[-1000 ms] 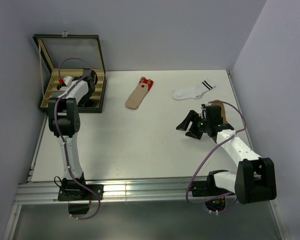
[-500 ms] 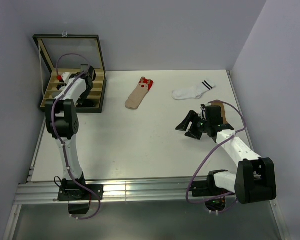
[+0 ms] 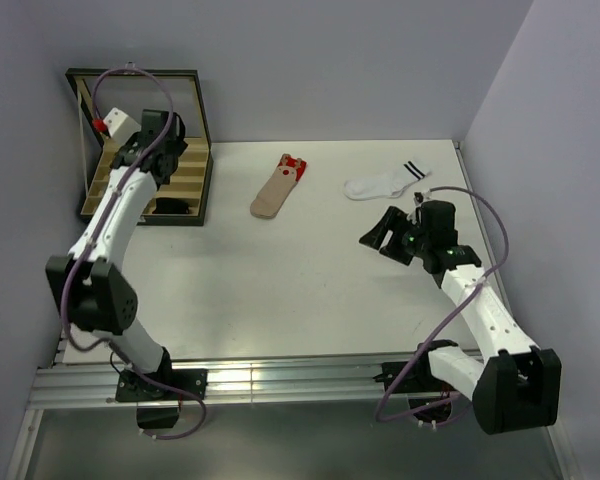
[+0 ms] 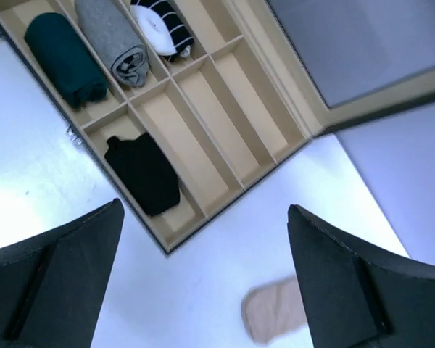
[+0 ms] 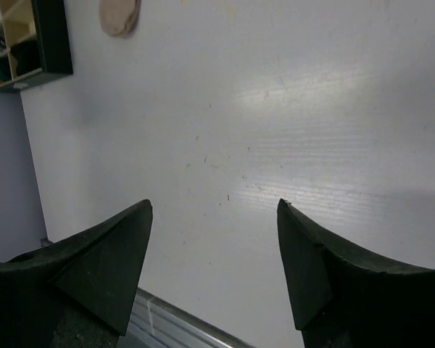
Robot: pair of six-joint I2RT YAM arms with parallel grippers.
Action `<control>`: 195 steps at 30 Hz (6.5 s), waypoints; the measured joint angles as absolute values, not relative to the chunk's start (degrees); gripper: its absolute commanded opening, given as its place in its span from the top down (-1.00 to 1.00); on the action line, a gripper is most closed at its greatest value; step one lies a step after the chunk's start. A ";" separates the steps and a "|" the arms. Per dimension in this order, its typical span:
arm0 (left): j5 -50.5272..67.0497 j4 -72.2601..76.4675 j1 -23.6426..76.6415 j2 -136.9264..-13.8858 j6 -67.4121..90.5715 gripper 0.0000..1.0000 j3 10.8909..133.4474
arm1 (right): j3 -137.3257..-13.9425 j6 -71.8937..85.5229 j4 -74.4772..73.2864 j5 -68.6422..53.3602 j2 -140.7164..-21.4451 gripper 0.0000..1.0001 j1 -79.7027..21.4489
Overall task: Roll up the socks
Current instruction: Place the sock in the storage box, then adjust the sock at the center of the board.
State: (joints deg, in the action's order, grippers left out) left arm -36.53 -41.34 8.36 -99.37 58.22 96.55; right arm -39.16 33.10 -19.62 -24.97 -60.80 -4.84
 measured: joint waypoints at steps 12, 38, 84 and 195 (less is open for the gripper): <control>-31.05 -26.11 9.04 -58.08 36.45 -0.99 71.31 | -45.21 33.23 -20.64 -14.61 -52.60 -0.60 -4.82; -18.24 -17.34 15.81 -36.60 22.20 -0.99 43.40 | -64.88 24.75 -20.01 -6.83 -82.65 -0.41 -6.76; -21.67 -16.40 16.34 -37.60 21.78 -0.96 41.10 | -125.69 -4.14 -32.27 -16.62 -143.35 0.16 -35.59; -22.37 -15.68 15.66 -39.79 21.98 -0.99 40.73 | -66.74 16.08 -20.84 6.00 -105.49 0.09 -26.98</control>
